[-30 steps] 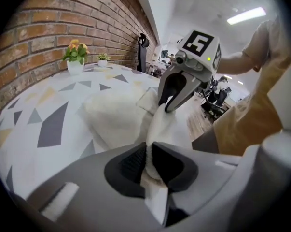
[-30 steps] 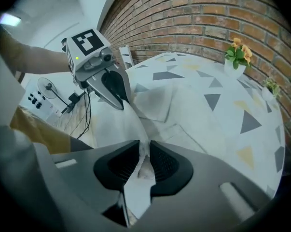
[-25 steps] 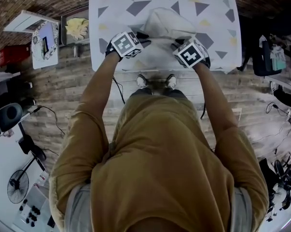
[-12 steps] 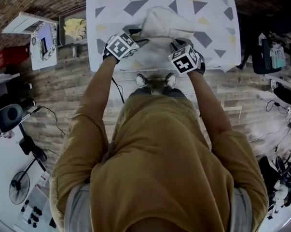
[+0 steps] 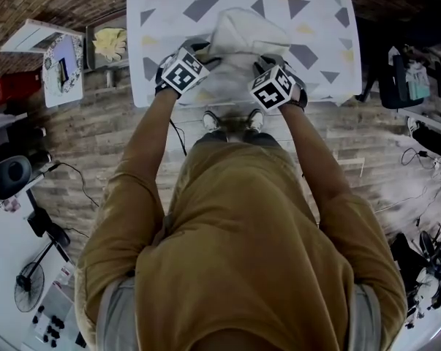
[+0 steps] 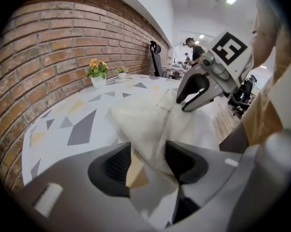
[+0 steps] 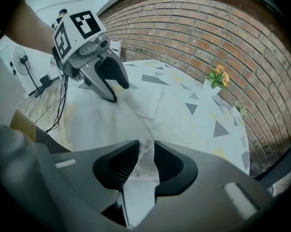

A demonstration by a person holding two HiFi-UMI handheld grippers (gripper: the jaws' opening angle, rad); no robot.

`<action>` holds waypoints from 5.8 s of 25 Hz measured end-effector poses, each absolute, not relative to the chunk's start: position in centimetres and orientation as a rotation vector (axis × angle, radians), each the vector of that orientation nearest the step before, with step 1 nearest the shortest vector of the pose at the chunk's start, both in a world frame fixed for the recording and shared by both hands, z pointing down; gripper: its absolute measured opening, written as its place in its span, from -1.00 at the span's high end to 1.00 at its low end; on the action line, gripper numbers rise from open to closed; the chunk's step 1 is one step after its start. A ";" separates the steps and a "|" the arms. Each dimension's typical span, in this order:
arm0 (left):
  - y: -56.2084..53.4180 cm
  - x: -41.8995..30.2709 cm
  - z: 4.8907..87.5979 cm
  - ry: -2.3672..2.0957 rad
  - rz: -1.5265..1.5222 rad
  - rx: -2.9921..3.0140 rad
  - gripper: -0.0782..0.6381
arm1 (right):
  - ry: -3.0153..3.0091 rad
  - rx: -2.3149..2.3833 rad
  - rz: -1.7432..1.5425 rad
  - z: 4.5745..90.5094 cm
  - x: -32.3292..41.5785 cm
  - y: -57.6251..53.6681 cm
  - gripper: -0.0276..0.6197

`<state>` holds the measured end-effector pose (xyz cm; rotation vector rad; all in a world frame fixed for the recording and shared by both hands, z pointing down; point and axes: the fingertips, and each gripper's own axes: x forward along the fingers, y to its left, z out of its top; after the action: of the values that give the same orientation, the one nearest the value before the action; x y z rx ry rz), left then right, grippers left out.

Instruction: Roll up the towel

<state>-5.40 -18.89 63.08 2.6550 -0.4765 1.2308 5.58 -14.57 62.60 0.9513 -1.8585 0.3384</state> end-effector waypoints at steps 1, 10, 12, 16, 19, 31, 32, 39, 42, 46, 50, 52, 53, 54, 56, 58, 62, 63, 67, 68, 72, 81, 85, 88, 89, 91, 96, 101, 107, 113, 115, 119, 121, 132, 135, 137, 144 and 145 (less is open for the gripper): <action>-18.9 -5.4 63.1 -0.487 1.222 2.655 0.00 | -1.862 0.954 0.343 62.4 5.7 -14.6 0.65; -18.9 -5.8 62.9 -0.530 1.174 2.658 0.00 | -1.945 0.690 -0.028 59.3 3.7 -11.0 0.56; -18.8 -5.8 62.6 -0.531 1.159 2.672 0.00 | -1.903 0.565 -0.098 60.9 3.1 -10.0 0.56; -18.9 -6.1 61.7 -0.549 1.111 2.692 0.00 | -1.818 0.490 -0.125 63.2 3.9 -10.2 0.56; -18.7 -6.5 60.4 -0.574 1.087 2.729 0.00 | -1.811 0.489 -0.114 63.5 3.9 -10.2 0.56; -11.4 -5.7 60.7 -0.366 1.317 2.933 0.39 | -1.798 0.525 -0.078 64.0 4.1 -10.5 0.56; -11.6 -5.5 61.4 -0.342 1.372 2.931 0.39 | -1.787 0.523 -0.079 64.2 4.3 -10.6 0.56; -12.7 -6.0 63.9 -0.229 1.607 2.920 0.28 | -1.731 0.459 -0.151 64.4 4.7 -10.4 0.56; -13.2 -5.9 63.9 -0.239 1.614 2.927 0.28 | -1.708 0.480 -0.149 64.4 5.0 -10.7 0.56; -14.3 -6.1 63.9 -0.274 1.647 2.933 0.28 | -1.703 0.488 -0.128 64.5 5.0 -11.0 0.56; -14.4 -6.0 64.4 -0.289 1.653 2.928 0.32 | -1.707 0.515 -0.125 64.4 5.3 -11.6 0.64; -14.3 -6.1 64.3 -0.313 1.637 2.931 0.37 | -1.715 0.521 -0.117 64.3 5.3 -11.5 0.67; -14.3 -6.1 64.2 -0.322 1.631 2.931 0.41 | -1.719 0.521 -0.116 64.2 5.2 -11.5 0.69; -14.2 -6.0 64.2 -0.324 1.623 2.929 0.45 | -1.724 0.523 -0.113 64.1 5.2 -11.5 0.70; -13.8 -5.8 63.9 -0.318 1.599 2.920 0.48 | -1.736 0.531 -0.100 63.9 5.4 -11.2 0.72; -13.2 -5.6 63.5 -0.302 1.567 2.910 0.50 | -1.754 0.541 -0.073 63.5 5.5 -10.7 0.73; -11.6 -5.6 62.0 -0.241 1.513 2.884 0.51 | -1.805 0.518 0.001 62.3 5.5 -9.0 0.74; -11.1 -5.7 61.6 -0.216 1.501 2.874 0.51 | -1.822 0.507 0.021 61.8 5.3 -8.5 0.74; -9.7 -5.7 60.3 -0.104 1.458 2.818 0.51 | -1.868 0.436 0.124 60.9 5.0 -6.7 0.74; -9.4 -5.7 60.1 -0.078 1.448 2.803 0.51 | -1.874 0.420 0.150 60.9 5.1 -6.4 0.74; -9.2 -5.4 59.6 -0.013 1.411 2.751 0.51 | -1.901 0.426 0.225 60.4 5.6 -6.5 0.73; -12.1 -5.3 59.2 0.046 1.261 2.608 0.51 | -1.993 0.468 0.419 58.9 6.3 -8.7 0.73; -13.2 -5.2 59.0 0.108 1.202 2.519 0.51 | -2.023 0.482 0.499 58.3 6.7 -10.3 0.73; -13.9 -5.1 58.9 0.152 1.200 2.469 0.51 | -2.015 0.471 0.510 58.1 7.2 -11.3 0.73; -14.2 -5.1 58.9 0.150 1.199 2.459 0.51 | -2.014 0.471 0.515 58.0 7.3 -11.6 0.73; -14.9 -4.9 58.9 0.120 1.186 2.451 0.51 | -2.014 0.482 0.526 58.0 7.5 -12.1 0.74; -16.5 -4.6 59.7 0.002 1.140 2.459 0.51 | -2.007 0.542 0.543 58.4 8.0 -13.3 0.74; -17.7 -4.5 60.5 -0.131 1.059 2.435 0.50 | -2.003 0.614 0.567 59.0 8.4 -14.4 0.73; -18.2 -4.2 61.8 -0.222 1.160 2.482 0.50 | -1.936 0.690 0.486 60.3 8.9 -15.6 0.73; -18.8 -3.9 62.3 -0.303 1.276 2.563 0.45 | -1.880 0.762 0.425 62.1 9.4 -15.5 0.70; -18.9 -4.0 62.6 -0.328 1.313 2.580 0.43 | -1.898 0.836 0.422 62.1 9.4 -15.8 0.69; -19.1 -4.1 63.0 -0.393 1.278 2.587 0.38 | -1.922 0.965 0.407 61.9 9.9 -16.4 0.63; -19.1 -4.1 63.0 -0.411 1.256 2.588 0.38 | -1.920 0.973 0.409 62.0 10.0 -16.4 0.61; -17.5 -4.3 62.3 -0.229 1.190 2.509 0.54 | -1.943 0.936 0.371 61.7 10.3 -16.3 0.62; -17.1 -4.5 61.4 -0.209 1.071 2.415 0.54 | -1.953 0.933 0.377 61.1 10.4 -16.1 0.61; -16.8 -4.7 61.6 -0.212 1.068 2.381 0.54 | -1.956 0.926 0.388 60.5 10.4 -15.6 0.62; -16.6 -4.6 63.4 -0.279 1.155 2.378 0.54 | -1.940 0.952 0.310 58.8 10.7 -14.6 0.61; -16.7 -4.6 63.5 -0.285 1.159 2.377 0.54 | -1.949 0.949 0.296 58.5 10.6 -14.6 0.61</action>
<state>-4.58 -16.67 63.54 2.3767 -0.2851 1.1591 10.64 -14.63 58.52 0.9490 -1.9487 0.2961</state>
